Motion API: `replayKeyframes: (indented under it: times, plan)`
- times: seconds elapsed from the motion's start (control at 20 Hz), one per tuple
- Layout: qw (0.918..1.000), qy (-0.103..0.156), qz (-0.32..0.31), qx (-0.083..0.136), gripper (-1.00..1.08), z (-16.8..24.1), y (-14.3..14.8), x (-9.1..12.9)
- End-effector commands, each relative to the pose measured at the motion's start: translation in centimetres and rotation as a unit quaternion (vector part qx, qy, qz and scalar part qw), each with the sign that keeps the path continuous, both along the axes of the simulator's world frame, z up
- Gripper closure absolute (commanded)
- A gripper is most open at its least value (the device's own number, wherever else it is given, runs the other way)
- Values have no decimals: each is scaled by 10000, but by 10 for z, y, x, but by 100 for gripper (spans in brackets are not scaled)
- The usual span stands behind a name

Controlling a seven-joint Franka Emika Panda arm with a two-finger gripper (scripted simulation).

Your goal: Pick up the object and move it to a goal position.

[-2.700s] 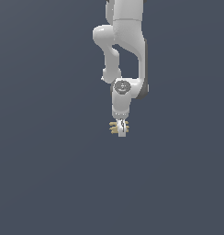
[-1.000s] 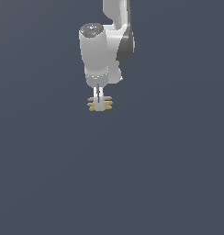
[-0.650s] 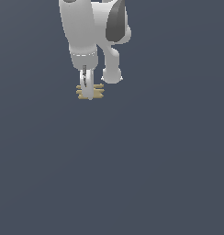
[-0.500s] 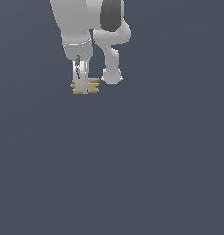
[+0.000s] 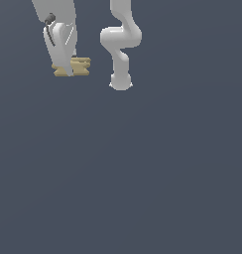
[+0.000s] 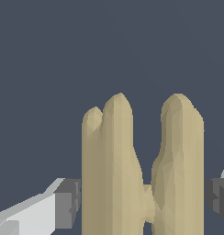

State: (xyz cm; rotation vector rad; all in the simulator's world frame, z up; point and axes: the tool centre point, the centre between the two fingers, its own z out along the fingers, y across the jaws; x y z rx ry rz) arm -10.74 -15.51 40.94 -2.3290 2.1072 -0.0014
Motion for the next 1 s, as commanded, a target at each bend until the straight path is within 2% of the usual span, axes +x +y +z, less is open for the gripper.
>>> replayKeyframes:
  times: [0.0,0.45,0.95]
  plan:
    - [10000,6,7,1,108,21,-10,0]
    - [10000,5,19,-1,108,68,-33,4]
    - [10000,5,21,-1,108,83,-41,5]
